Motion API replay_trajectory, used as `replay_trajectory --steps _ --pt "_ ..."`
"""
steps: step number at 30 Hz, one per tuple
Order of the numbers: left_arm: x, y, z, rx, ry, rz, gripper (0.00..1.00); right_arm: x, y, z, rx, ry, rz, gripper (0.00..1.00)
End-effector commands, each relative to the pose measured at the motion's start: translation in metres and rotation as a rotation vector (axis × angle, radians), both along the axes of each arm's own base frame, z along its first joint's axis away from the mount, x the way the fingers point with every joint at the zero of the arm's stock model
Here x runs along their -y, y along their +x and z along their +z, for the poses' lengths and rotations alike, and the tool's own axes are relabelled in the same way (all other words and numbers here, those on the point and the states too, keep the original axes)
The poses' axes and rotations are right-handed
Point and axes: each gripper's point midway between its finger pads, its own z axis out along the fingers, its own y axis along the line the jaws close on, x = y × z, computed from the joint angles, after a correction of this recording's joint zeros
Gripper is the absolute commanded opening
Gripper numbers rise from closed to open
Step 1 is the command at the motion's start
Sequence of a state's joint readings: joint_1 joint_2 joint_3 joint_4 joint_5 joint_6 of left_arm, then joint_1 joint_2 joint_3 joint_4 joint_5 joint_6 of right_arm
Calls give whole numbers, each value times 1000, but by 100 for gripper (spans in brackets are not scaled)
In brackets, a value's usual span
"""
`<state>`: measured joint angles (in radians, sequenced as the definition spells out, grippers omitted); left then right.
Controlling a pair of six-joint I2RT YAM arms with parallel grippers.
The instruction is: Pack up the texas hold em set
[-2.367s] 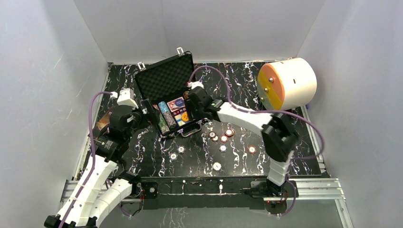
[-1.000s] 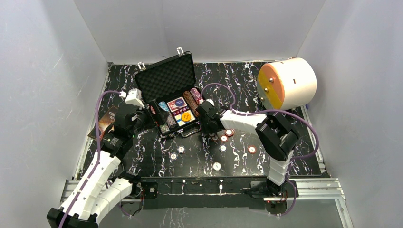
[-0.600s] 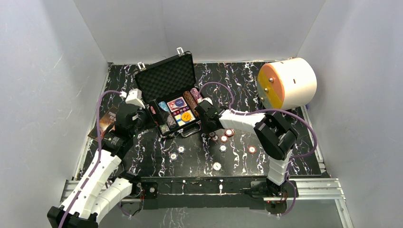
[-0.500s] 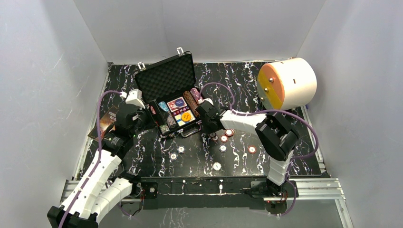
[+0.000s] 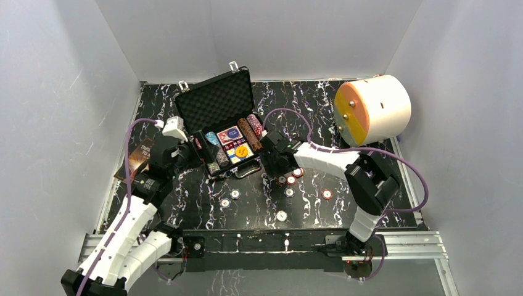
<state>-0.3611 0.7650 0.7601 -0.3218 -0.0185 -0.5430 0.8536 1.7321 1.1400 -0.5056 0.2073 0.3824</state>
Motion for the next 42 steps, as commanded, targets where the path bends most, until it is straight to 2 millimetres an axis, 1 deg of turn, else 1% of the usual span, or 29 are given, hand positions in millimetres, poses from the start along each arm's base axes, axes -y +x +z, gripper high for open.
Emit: replay_trajectory --steps 1,7,12,13,17,19,20,23,25,26,28,31,33,35,42 --pt "-4 -3 -2 -3 4 12 98 -8 -7 2 -35 52 77 68" --pt "-4 -3 -3 -6 4 10 98 -5 -1 -4 -24 41 124 69" --pt "-4 -2 -4 -7 5 13 98 -2 -4 -8 -36 35 157 73" --pt "-4 -2 -4 -8 5 13 98 1 -6 -18 -58 8 153 74" --pt "-5 -2 -5 -8 6 19 98 9 -6 -28 -64 -35 134 76" --pt "-4 -1 -6 -11 6 17 98 7 -7 -29 -73 -27 139 73" --pt "-4 -1 -6 -11 5 16 98 7 -8 -31 -77 -24 140 71" --pt "-4 -1 -5 -10 4 16 98 9 -12 -38 -102 -37 146 57" --pt "-4 -1 -5 -9 4 16 98 14 -13 -43 -112 -67 134 51" --pt "-3 -1 -5 -9 3 15 98 18 -13 -45 -114 -85 124 48" --pt "-3 0 -5 -8 -2 15 98 20 -15 -45 -116 -89 114 47" --pt "-1 0 -5 -10 -7 9 98 20 -15 -41 -106 -78 99 48" --pt "0 0 -6 -13 -9 8 98 21 -14 -38 -102 -78 86 55" --pt "0 1 -7 -14 -11 7 98 22 -16 -37 -112 -80 80 60" --pt "1 0 -9 -20 -15 7 98 29 -29 -39 -169 -93 54 61"
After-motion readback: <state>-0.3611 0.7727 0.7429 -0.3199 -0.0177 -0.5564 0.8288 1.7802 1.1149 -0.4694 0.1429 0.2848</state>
